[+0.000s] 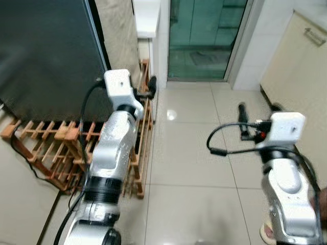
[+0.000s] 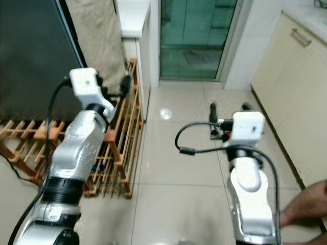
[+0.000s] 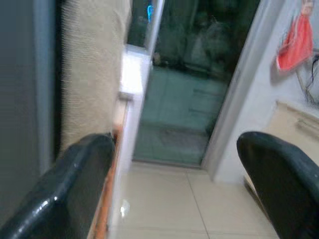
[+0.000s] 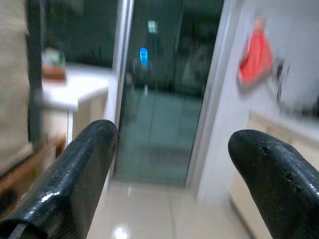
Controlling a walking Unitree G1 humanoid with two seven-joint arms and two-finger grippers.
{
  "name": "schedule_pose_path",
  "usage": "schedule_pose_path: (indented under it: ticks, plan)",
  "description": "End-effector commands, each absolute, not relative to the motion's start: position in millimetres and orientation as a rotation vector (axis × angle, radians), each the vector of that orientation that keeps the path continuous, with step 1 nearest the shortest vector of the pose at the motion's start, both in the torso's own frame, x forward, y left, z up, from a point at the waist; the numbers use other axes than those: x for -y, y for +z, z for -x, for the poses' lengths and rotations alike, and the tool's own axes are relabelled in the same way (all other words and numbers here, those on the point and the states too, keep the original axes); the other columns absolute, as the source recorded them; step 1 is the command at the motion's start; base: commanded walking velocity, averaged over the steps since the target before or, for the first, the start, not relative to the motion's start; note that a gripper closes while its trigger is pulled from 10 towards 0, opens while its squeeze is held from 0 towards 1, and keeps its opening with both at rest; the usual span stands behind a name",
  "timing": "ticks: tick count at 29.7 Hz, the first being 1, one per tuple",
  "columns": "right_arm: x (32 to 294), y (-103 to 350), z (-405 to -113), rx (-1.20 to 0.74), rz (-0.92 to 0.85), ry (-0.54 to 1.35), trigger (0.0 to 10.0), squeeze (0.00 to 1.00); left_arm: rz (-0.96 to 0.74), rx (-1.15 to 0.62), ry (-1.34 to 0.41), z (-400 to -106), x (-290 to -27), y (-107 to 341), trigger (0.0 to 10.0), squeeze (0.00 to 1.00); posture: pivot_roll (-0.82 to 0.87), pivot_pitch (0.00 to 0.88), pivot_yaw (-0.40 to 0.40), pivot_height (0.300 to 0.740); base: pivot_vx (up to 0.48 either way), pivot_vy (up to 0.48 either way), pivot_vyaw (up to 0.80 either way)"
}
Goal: Restocking fridge
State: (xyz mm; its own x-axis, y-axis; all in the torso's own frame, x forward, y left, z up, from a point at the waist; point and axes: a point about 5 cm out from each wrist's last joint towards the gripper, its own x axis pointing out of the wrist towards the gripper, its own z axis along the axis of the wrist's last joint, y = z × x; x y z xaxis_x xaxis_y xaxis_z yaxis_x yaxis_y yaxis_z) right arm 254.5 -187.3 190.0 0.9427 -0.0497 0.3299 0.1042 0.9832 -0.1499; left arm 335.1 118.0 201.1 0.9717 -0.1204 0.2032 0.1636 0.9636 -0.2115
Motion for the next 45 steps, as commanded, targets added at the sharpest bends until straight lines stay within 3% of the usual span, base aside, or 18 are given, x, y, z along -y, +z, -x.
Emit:
schedule_pose_path:
  ticks: [1,2,3,12,31,41,45]
  plan:
    - [188,224,-244,0.474,0.2,-0.116,10.0,0.0,0.227,0.359,-0.141,-317,-129,236,10.0,0.0,-0.2,0.0,0.036,0.74,0.0,0.0,0.0]
    - [188,224,-244,0.474,0.2,-0.116,10.0,0.0,0.227,0.359,-0.141,-317,-129,236,10.0,0.0,-0.2,0.0,0.036,0.74,0.0,0.0,0.0]
    - [188,242,-235,0.552,0.203,-0.14,10.0,0.0,0.227,0.495,-0.104,-300,-137,257,10.0,0.0,-0.17,0.0,0.015,0.74,0.0,0.0,0.0]
    - [176,269,-247,0.669,0.226,-0.106,10.0,0.0,0.315,0.536,-0.071,-295,-126,273,10.0,0.0,-0.15,0.0,-0.027,0.74,0.0,0.0,0.0]
    - [169,248,-261,0.562,0.227,-0.044,10.0,0.0,0.316,0.452,-0.006,-313,-121,265,10.0,0.0,-0.16,0.0,-0.021,0.74,0.475,0.0,0.0]
    - [169,229,-269,0.472,0.177,-0.019,10.0,0.0,0.183,0.393,0.025,-326,-126,255,10.0,0.0,-0.15,0.0,-0.015,0.74,0.0,0.0,0.0]
    - [166,226,-271,0.464,0.174,-0.007,10.0,0.0,0.175,0.425,-0.086,-325,-116,259,10.0,0.0,-0.15,0.0,0.009,0.74,0.0,0.0,0.0]
